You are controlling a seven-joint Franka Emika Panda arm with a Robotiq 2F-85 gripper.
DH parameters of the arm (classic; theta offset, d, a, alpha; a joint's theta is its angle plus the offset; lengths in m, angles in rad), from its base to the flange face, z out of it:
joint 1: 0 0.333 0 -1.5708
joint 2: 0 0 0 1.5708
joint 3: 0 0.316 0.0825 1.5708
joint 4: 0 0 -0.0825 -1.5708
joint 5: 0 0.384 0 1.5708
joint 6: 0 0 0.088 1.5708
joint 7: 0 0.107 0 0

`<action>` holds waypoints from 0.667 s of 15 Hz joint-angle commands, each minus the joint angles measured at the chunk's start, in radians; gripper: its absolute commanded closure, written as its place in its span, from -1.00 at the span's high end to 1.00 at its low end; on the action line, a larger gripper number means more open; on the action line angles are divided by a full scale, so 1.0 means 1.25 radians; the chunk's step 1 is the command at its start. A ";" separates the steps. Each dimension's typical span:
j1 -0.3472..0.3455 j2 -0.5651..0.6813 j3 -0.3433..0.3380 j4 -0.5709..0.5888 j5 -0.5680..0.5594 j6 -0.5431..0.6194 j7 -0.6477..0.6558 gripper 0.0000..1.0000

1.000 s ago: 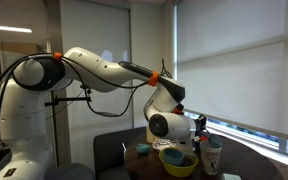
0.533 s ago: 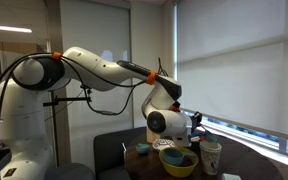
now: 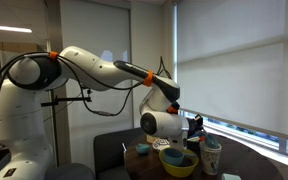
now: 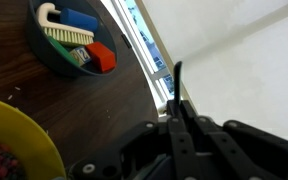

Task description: Move the scoop from the blue bowl to the cup

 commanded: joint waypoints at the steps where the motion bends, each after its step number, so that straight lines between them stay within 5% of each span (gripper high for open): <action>1: 0.003 -0.021 0.003 -0.024 0.021 0.004 -0.006 -0.37; 3: -0.006 -0.019 0.014 -0.027 0.005 -0.005 0.008 -0.25; 10: 0.004 -0.078 0.009 -0.029 0.011 0.026 -0.118 0.72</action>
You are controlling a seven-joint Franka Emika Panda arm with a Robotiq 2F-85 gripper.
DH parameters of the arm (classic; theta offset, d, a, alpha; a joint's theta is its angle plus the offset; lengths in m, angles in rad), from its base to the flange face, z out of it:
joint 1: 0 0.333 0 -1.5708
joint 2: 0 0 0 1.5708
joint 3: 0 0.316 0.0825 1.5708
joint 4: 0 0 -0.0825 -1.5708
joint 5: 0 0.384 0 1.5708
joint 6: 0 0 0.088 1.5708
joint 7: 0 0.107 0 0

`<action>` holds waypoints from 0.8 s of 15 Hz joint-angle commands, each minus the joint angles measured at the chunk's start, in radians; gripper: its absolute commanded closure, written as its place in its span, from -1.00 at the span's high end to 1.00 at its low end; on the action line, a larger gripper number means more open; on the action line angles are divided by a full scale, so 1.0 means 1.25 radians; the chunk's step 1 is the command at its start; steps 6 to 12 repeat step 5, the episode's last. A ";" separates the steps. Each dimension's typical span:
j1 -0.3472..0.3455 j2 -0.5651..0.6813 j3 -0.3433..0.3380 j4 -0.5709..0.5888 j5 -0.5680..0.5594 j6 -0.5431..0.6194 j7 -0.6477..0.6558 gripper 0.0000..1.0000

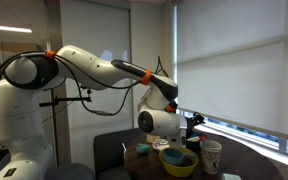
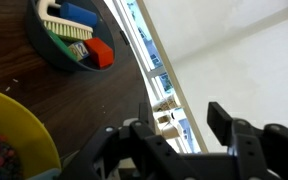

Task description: Move the scoop from the blue bowl to the cup

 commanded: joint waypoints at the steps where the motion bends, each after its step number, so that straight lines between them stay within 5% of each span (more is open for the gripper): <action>1: 0.007 -0.075 0.009 -0.034 -0.047 -0.019 -0.081 0.89; 3: 0.017 -0.103 0.020 -0.045 -0.099 -0.028 -0.103 1.00; 4: 0.009 -0.055 0.009 -0.009 -0.059 -0.016 -0.079 0.80; 5: 0.014 -0.069 0.014 -0.015 -0.075 -0.016 -0.085 0.93; 12: 0.014 -0.069 0.014 -0.015 -0.075 -0.016 -0.085 0.93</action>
